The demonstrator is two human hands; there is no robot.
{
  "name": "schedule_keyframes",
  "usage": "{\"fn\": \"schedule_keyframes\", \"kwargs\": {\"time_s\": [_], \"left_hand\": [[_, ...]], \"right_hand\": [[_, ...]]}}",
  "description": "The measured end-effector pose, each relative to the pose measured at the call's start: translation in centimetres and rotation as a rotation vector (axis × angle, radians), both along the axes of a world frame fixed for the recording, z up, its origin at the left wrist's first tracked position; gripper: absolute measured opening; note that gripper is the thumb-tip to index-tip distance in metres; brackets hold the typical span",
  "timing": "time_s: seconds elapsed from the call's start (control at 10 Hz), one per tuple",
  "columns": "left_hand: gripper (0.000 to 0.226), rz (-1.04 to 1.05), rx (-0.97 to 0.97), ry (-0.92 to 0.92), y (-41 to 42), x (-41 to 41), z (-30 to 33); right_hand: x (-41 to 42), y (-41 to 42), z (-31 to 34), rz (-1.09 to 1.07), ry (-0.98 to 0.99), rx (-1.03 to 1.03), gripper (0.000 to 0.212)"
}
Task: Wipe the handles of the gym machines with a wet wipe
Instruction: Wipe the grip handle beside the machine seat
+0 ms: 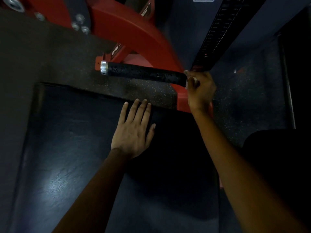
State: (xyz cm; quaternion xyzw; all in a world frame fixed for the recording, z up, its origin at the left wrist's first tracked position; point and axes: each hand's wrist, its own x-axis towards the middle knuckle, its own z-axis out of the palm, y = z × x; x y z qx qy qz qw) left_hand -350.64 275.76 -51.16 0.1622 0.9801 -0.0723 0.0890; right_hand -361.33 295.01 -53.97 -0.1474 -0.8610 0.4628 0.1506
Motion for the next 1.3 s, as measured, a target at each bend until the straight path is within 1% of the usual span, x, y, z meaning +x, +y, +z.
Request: {"fn": "schedule_keyframes", "kwargs": {"time_s": [0.1,0.3,0.4,0.6,0.7,0.8,0.9,1.0,1.1,1.3], "left_hand": [[0.064,0.001,-0.004,0.0,0.0,0.0,-0.1],[0.064,-0.001,-0.001,-0.001,0.0,0.0,0.0],[0.064,0.0,0.002,0.0,0.0,-0.1,-0.1],[0.064,0.002,0.005,-0.009,-0.1,-0.1,-0.1],[0.064,0.019,0.019,-0.035,-0.1,-0.2,0.1],[0.064,0.009,0.014,-0.029,0.1,-0.3,0.5],[0.064,0.0,0.021,-0.018,-0.1,-0.1,0.1],[0.064,0.0,0.019,0.008,0.0,-0.1,0.1],[0.064,0.004,0.029,-0.008,0.1,-0.2,0.1],[0.064,-0.002,0.023,-0.006,0.0,-0.1,0.2]], "right_hand": [[-0.2,0.4,-0.6,0.009,-0.016,0.067,0.021],[-0.6,2.4,-2.3,-0.07,-0.185,0.15,0.029],[-0.5,3.5,-2.9,-0.071,-0.245,0.183,0.031],[-0.2,4.0,-1.0,0.029,-0.405,0.256,0.033],[-0.5,4.1,-1.1,0.031,-0.405,0.284,0.033],[-0.3,4.5,-2.4,-0.041,-0.408,0.235,0.031],[-0.6,4.2,-3.0,-0.125,-0.385,0.11,0.03],[-0.6,3.1,-3.0,-0.222,-0.311,-0.01,0.028],[-0.5,2.3,-2.2,-0.228,-0.294,-0.058,0.025],[-0.4,0.3,-0.1,-0.189,-0.132,-0.125,0.022]]}}
